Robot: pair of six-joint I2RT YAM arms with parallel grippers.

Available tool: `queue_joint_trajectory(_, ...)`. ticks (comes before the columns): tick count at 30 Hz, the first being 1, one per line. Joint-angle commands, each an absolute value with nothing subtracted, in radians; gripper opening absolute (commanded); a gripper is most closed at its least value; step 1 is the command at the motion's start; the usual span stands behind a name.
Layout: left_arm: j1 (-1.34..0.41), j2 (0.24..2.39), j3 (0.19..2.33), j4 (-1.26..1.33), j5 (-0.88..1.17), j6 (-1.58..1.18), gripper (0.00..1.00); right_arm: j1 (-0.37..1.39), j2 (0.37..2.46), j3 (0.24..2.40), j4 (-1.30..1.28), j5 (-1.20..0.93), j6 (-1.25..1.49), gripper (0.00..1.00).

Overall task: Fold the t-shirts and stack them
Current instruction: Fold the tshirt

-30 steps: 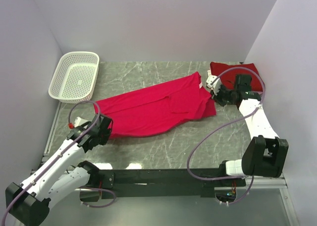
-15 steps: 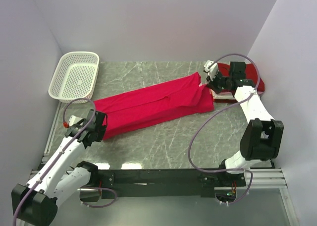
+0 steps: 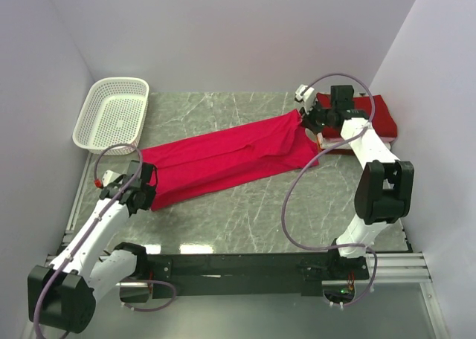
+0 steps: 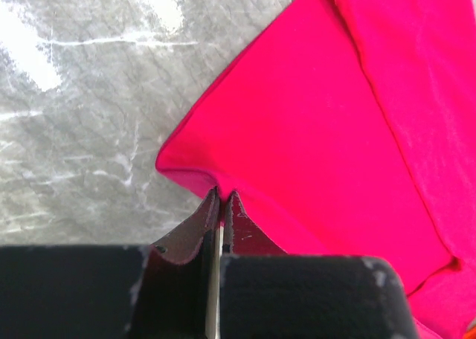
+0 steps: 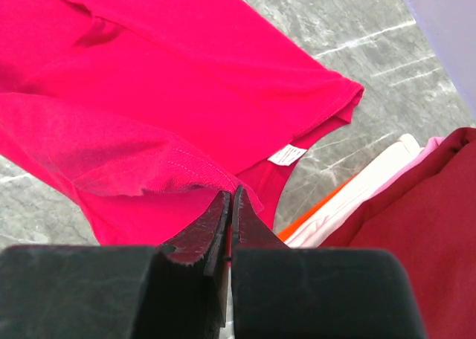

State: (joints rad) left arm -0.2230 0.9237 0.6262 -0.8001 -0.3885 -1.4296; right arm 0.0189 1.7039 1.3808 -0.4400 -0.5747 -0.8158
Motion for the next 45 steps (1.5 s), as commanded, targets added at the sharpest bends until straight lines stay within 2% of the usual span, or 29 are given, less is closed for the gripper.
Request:
queue_joint_trajectory(1,-0.199,0.946,0.63,-0.75,-0.387,-1.365,0.0,0.031,1.718,1.45,-0.413,-0.557,-0.796,0.0)
queue_joint_trajectory(25,-0.104,1.158,0.652,-0.589,-0.365,-1.278,0.02,0.107,1.902,1.637,-0.436,-0.466,-0.762,0.0)
queue_joint_trajectory(30,-0.098,1.212,0.678,-0.577,-0.357,-1.263,0.12,0.123,1.937,1.675,-0.445,-0.457,-0.756,0.0)
queue_joint_trajectory(40,-0.086,1.184,0.748,-0.618,-0.362,-1.217,0.55,0.172,2.032,1.764,-0.463,-0.42,-0.75,0.0)
queue_joint_trajectory(43,-0.086,1.14,0.794,-0.649,-0.365,-1.171,0.65,0.192,2.069,1.802,-0.451,-0.373,-0.724,0.0)
queue_joint_trajectory(44,-0.086,1.125,0.813,-0.649,-0.364,-1.129,0.68,0.208,2.08,1.812,-0.439,-0.339,-0.692,0.02)
queue_joint_trajectory(45,-0.086,1.106,0.821,-0.641,-0.339,-1.102,0.69,0.222,2.107,1.839,-0.408,-0.301,-0.666,0.1)
